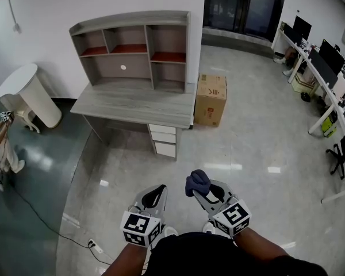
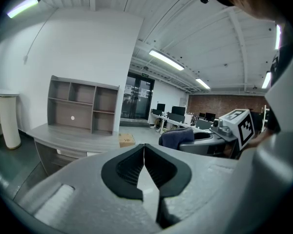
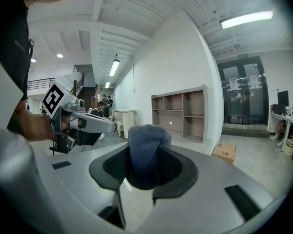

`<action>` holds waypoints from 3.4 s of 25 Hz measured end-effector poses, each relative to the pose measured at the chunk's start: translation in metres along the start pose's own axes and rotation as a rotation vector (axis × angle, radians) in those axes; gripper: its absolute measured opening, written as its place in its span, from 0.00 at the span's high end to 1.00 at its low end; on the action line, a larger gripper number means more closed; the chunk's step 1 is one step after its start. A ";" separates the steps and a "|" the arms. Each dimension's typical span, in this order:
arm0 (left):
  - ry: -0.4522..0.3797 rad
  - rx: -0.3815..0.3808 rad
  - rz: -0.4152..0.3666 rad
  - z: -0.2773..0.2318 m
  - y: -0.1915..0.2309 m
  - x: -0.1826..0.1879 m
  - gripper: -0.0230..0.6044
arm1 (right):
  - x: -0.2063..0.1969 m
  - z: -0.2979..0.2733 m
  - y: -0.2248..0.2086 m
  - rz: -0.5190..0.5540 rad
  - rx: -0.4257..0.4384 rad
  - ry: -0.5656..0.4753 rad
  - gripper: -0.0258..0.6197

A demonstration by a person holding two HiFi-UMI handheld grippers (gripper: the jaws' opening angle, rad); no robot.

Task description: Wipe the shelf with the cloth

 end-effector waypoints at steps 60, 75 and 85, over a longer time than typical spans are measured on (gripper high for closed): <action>0.057 0.009 0.023 -0.126 0.252 0.073 0.95 | 0.064 -0.282 -0.101 -0.080 0.009 -0.013 0.74; 0.087 0.014 -0.018 -0.192 0.286 0.091 0.95 | 0.056 -0.319 -0.158 -0.119 -0.008 -0.006 0.74; 0.085 -0.070 -0.058 -0.239 0.310 0.111 0.95 | 0.054 -0.333 -0.189 -0.144 -0.092 -0.008 0.74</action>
Point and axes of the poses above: the fingertips, and each gripper's own axes: z backward along the fingers, y to its left, x out of its top, the point moved 9 cm from there along z, backward along the fingers, and after that the axes turned 7 degrees about -x, right-handed, at the moved point
